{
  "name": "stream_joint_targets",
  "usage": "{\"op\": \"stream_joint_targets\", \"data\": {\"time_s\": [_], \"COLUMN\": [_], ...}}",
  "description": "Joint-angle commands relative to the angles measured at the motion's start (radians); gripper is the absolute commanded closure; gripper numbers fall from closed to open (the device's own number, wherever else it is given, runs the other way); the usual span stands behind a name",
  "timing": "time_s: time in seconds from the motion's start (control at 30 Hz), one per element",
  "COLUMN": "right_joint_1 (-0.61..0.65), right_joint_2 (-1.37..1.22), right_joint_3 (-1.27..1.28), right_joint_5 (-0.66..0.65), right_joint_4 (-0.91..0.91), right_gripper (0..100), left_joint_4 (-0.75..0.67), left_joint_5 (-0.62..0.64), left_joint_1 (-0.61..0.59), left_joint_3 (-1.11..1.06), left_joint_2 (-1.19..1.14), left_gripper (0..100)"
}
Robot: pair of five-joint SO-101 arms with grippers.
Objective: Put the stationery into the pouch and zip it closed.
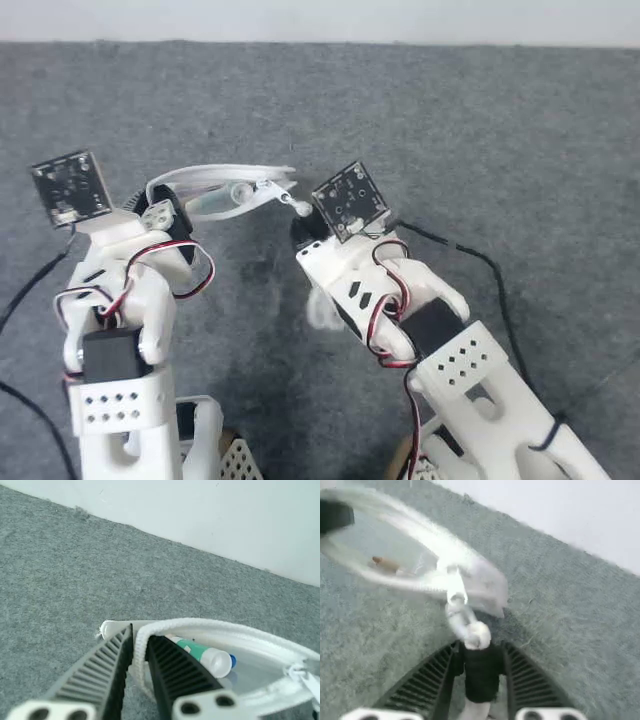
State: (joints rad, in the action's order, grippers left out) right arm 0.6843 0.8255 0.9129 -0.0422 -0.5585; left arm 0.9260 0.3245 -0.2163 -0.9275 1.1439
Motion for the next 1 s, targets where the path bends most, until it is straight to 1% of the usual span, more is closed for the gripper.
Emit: {"op": "stream_joint_targets", "data": {"time_s": [0.0,0.1,0.17,0.57,0.8,0.97], "right_joint_1": [0.019,0.016,0.015,0.015,0.018,0.016], "right_joint_2": [-0.001,-0.031,-0.044,-0.076,-0.077,-0.077], "right_joint_3": [0.032,0.091,0.112,0.121,0.199,0.213], "right_joint_5": [-0.015,-0.015,-0.017,-0.015,-0.015,-0.015], "right_joint_4": [0.13,0.272,0.329,0.369,0.542,0.581], "right_gripper": [88.2,90.1,90.5,90.1,90.5,90.5], "left_joint_4": [-0.032,-0.032,-0.032,-0.032,-0.032,-0.032], "left_joint_5": [0.015,0.015,0.015,0.015,0.015,0.015], "left_joint_1": [-0.003,-0.003,-0.003,-0.003,-0.003,-0.003], "left_joint_3": [0.004,0.004,0.004,0.004,0.004,0.004], "left_joint_2": [0.008,0.008,0.008,0.008,0.008,0.008], "left_gripper": [99,99,99,99,99,99]}}
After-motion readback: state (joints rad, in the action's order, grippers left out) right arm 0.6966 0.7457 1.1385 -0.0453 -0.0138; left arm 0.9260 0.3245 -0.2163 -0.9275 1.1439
